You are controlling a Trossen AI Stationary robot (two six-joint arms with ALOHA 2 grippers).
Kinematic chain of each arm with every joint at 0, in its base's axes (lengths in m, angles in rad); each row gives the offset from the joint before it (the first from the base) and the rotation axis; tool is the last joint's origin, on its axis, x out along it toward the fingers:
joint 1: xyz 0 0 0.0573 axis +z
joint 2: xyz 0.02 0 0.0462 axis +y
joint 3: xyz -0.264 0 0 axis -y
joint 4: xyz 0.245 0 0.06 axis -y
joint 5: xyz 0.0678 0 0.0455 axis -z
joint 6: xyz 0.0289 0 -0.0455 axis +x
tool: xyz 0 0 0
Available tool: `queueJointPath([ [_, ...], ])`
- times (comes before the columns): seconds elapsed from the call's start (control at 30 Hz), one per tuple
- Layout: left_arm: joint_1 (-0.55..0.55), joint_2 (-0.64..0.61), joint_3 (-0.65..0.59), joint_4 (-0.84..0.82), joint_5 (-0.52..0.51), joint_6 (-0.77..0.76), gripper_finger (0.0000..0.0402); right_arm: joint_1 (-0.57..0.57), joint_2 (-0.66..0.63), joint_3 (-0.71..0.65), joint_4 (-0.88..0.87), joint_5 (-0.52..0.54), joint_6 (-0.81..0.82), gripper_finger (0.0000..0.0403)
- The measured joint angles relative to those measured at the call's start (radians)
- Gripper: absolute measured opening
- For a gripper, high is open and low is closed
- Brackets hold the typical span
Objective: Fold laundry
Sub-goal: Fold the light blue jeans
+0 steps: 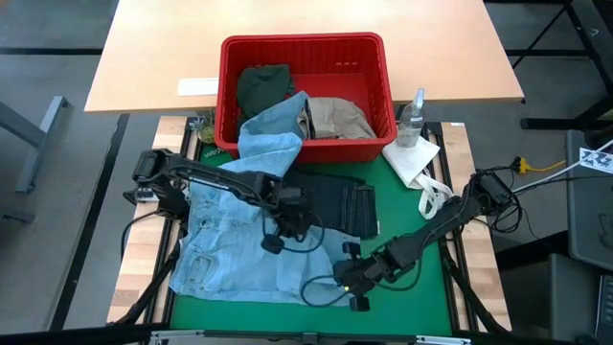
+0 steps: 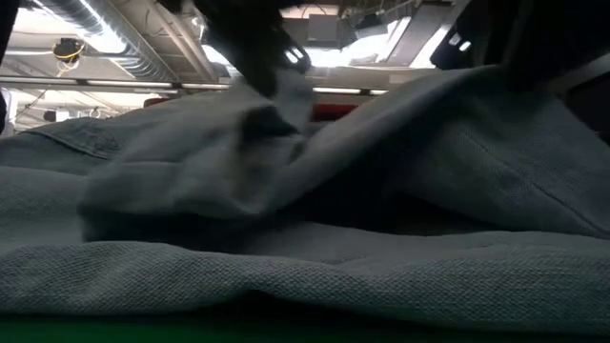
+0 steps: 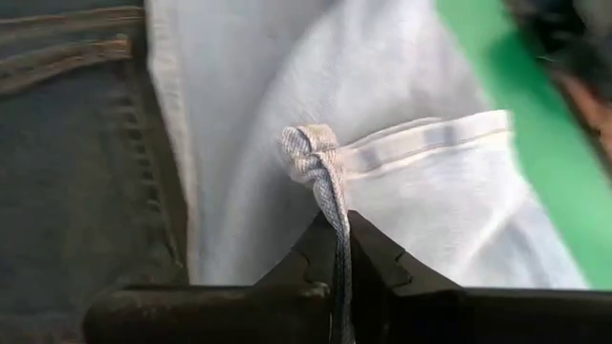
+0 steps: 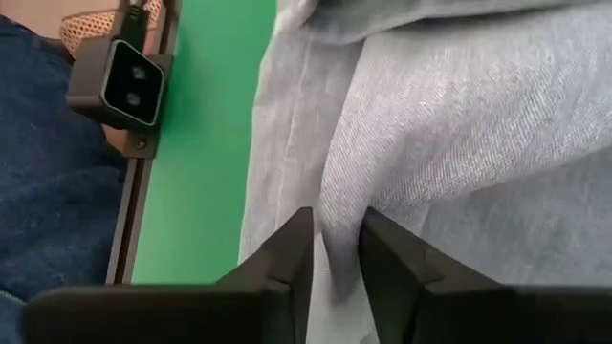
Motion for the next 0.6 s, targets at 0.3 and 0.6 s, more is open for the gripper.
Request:
queueJointPath([
  [0.3, 0.000, -0.076, 0.001, -0.219, 0.060, 0.034, 0.0003, 0.043, 0.069, 0.000, 0.043, 0.008, 0.011, 0.0060],
  [0.6, 0.000, -0.076, 0.001, -0.279, 0.167, 0.028, 0.0002, 0.042, 0.147, 0.000, 0.153, -0.131, 0.013, 0.0060],
])
